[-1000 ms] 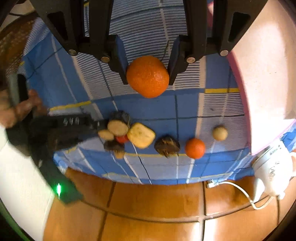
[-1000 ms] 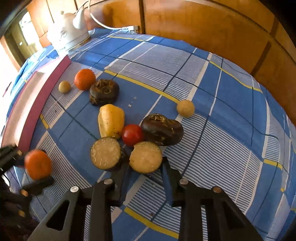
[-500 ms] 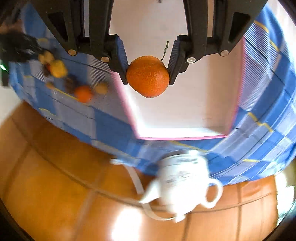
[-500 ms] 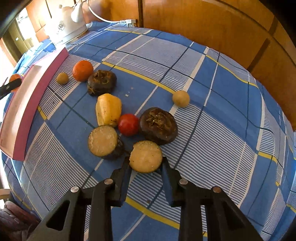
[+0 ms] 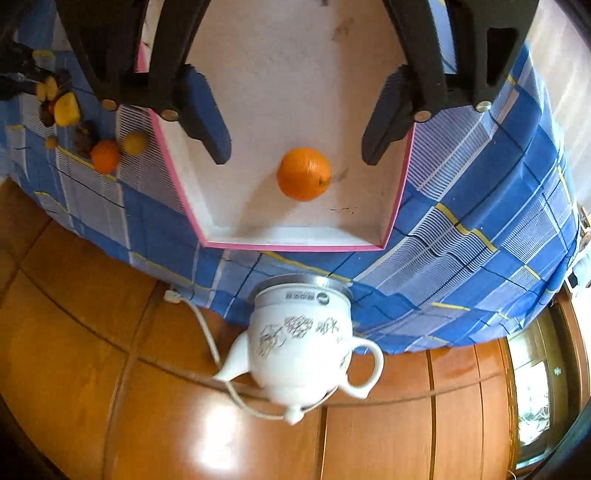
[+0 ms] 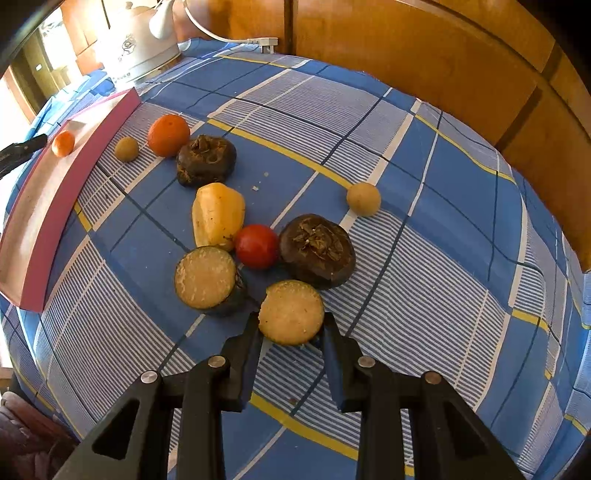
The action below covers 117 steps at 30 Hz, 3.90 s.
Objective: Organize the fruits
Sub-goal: 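Grasp the round vegetable slice with the right tool, then carry the slice with the right tool into the tray and release it, then reach the left tool to the dark brown round fruit and grasp it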
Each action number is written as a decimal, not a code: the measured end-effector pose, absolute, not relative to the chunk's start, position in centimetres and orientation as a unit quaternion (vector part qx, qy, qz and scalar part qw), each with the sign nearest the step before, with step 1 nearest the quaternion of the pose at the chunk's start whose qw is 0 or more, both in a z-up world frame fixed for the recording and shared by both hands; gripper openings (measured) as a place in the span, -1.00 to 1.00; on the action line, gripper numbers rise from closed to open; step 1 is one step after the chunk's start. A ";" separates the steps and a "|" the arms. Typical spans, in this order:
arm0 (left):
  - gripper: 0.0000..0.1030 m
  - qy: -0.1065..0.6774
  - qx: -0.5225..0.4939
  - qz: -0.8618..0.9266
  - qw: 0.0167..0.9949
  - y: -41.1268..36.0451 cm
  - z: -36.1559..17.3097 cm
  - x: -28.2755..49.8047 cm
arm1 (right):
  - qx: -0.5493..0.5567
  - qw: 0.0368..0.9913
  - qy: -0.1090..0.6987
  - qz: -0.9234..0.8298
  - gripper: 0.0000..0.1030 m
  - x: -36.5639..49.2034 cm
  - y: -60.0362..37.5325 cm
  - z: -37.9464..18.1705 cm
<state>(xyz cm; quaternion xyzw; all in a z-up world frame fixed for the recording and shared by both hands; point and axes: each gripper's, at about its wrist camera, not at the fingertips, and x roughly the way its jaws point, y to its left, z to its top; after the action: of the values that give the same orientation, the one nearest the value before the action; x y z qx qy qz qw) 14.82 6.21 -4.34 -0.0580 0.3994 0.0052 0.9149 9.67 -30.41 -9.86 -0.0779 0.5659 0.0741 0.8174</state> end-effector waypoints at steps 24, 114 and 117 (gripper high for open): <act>0.99 0.377 -0.027 0.038 0.925 2.9 -2.9 5.2 | -0.065 0.848 0.495 0.179 -0.39 6.9 -25.8 -5.9; 0.99 0.392 0.031 -0.181 0.902 -7.4 -2.1 4.2 | 0.132 0.862 0.485 -0.062 -0.25 8.9 -40.5 -4.0; 0.99 0.413 0.040 -0.198 0.888 -9.1 -2.8 5.0 | 0.127 0.865 0.483 -0.056 -0.25 8.9 -39.9 -3.8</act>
<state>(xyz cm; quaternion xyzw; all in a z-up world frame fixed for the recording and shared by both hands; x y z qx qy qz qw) 5.00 -9.13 -2.79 0.0402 0.4135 -0.1975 0.8879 8.92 -39.91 -3.82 0.1272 0.4830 -0.0564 0.8645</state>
